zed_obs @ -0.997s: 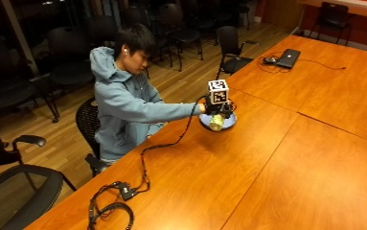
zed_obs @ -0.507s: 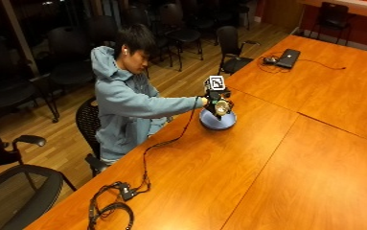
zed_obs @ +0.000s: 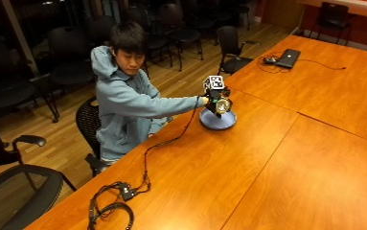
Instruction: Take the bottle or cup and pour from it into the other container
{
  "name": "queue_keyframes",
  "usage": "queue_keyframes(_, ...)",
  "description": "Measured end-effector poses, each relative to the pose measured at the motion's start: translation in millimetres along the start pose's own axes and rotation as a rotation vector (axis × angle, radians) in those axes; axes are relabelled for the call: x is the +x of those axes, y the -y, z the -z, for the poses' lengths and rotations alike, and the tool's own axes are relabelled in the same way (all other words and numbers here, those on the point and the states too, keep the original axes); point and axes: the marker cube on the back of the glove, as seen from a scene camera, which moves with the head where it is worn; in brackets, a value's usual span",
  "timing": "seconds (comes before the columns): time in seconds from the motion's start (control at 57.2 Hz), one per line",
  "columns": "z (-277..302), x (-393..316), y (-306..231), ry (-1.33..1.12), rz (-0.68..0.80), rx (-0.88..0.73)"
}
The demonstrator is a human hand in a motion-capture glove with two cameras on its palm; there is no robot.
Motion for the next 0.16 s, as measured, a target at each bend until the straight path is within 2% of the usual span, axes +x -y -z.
queue_keyframes(0.052, -1.4, 1.7, -5.7, -0.032, 0.097, 0.016)
queue_keyframes(0.157, -5.6, 23.9, -17.6, 0.001, 0.058, 0.032)
